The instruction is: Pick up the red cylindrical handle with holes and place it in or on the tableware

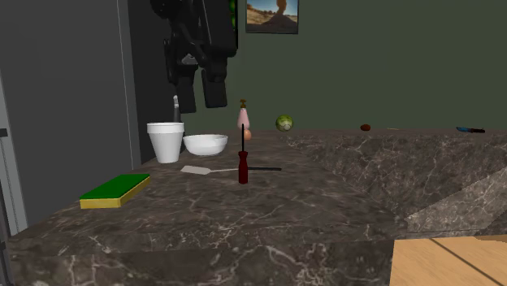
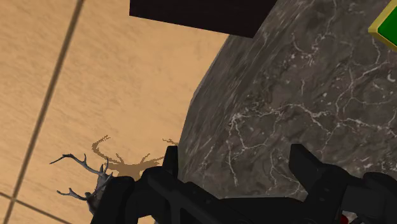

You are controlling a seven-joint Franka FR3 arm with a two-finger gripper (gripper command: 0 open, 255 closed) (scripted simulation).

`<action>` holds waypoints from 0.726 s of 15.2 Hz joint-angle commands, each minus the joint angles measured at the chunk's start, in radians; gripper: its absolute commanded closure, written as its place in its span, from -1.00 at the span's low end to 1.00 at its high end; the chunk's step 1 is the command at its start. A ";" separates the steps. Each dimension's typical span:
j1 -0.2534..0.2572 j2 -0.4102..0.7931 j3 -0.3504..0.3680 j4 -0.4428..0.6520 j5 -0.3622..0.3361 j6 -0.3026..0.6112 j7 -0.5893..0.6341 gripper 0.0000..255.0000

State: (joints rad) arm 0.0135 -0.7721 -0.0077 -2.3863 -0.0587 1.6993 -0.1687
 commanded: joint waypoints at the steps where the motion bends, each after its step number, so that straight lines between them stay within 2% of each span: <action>1: 0.000 0.000 0.000 0.000 0.000 0.000 0.000 -1.00; 11: 0.094 0.163 0.100 -0.032 0.117 0.305 0.080 -1.00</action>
State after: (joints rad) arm 0.0966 -0.6355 0.0774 -2.4286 0.0459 1.9738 -0.1010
